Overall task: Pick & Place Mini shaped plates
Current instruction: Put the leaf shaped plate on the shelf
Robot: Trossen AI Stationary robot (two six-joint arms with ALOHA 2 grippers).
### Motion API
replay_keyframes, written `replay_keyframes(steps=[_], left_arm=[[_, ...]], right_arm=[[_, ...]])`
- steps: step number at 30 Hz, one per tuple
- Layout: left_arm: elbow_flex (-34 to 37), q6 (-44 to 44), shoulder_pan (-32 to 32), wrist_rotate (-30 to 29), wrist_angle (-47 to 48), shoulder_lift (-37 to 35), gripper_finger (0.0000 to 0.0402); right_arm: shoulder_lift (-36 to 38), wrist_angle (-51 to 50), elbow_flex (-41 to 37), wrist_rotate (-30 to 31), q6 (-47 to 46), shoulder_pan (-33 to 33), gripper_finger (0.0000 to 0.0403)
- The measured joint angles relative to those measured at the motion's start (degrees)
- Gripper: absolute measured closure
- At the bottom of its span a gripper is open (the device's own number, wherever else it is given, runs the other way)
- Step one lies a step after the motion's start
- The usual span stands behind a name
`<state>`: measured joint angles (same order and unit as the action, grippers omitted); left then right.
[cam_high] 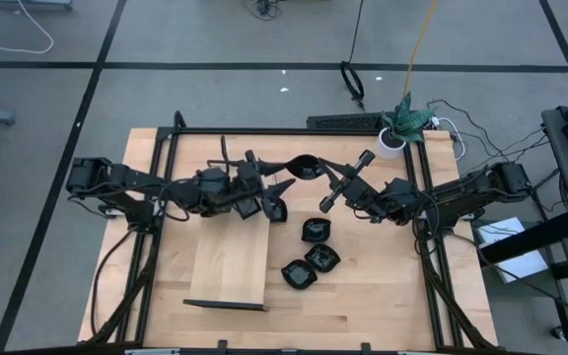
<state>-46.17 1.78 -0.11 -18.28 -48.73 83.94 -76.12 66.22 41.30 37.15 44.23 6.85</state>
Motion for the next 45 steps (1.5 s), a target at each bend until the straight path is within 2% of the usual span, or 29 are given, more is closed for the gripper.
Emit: replay_keyframes(steps=[4,8,19,22,31,35,40,43,45], left_arm=[[0.0,1.3,1.1,-0.3,-0.7,0.0,0.0179],[0.0,4.3,2.3,-0.3,-1.3,0.0,0.0211],[0.0,5.4,3.2,0.2,-1.4,0.0,0.0386],[0.0,4.8,3.3,0.0,-2.7,0.0,0.0393],[0.0,1.5,3.2,0.9,-2.5,-1.1,0.0398],[0.0,0.3,3.0,2.0,1.8,-5.0,0.0399],[0.0,-1.7,1.6,2.2,11.2,-12.0,0.04],[-1.4,-1.3,0.2,1.7,23.2,-16.8,0.04],[-3.8,0.0,-1.3,-0.6,35.4,-20.3,0.04]], right_arm=[[0.0,0.4,0.0,-1.5,-0.2,0.0,0.0403],[0.0,0.5,0.0,-1.6,-0.2,0.0,0.0403],[0.0,-0.9,0.0,-2.0,-0.5,0.0,0.0403],[0.1,-2.0,0.0,-4.5,-1.7,0.0,0.0402],[0.1,-3.7,0.1,-4.0,-1.8,0.3,0.0397],[0.1,-5.3,0.1,1.4,-1.5,2.1,0.0367],[0.0,-6.9,0.1,8.2,-2.8,4.8,0.0298],[0.0,-9.3,0.1,15.3,-4.4,6.0,0.026],[0.0,-10.2,0.0,20.3,-4.0,6.5,0.024]])
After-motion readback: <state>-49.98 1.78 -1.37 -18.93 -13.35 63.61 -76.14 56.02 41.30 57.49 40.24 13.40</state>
